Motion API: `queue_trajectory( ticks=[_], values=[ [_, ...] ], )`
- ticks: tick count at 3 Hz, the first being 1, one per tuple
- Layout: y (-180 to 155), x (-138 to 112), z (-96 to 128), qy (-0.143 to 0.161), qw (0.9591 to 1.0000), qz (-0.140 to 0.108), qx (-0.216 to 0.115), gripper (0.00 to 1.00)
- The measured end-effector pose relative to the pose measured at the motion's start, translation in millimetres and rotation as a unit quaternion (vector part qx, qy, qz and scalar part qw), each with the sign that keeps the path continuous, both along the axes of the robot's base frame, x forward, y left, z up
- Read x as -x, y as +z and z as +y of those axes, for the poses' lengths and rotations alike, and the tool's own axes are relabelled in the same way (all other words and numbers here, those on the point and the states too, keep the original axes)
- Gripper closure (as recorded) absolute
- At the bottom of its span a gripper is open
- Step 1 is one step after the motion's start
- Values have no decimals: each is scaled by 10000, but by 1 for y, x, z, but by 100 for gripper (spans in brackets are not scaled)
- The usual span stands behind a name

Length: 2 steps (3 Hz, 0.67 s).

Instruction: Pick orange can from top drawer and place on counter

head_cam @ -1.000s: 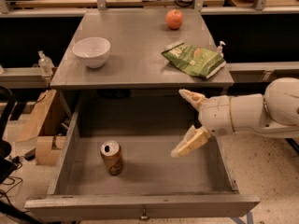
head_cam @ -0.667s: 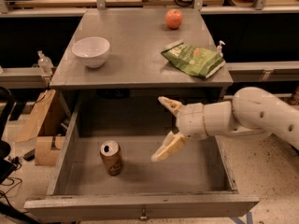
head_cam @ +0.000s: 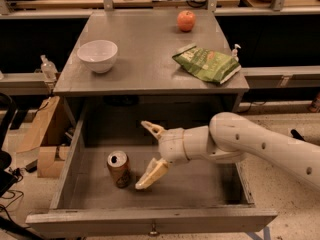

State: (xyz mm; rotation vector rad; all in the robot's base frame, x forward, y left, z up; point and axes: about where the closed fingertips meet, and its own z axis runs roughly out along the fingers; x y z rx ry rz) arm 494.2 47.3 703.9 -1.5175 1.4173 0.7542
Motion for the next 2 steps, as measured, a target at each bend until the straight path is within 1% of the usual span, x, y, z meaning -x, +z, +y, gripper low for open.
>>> queue_trajectory(
  ticks=[1,2],
  values=[
    [-26,12,30,214,9996,161,-77,0],
    [-47,14,50,384,9980,473,-153,11]
  ],
)
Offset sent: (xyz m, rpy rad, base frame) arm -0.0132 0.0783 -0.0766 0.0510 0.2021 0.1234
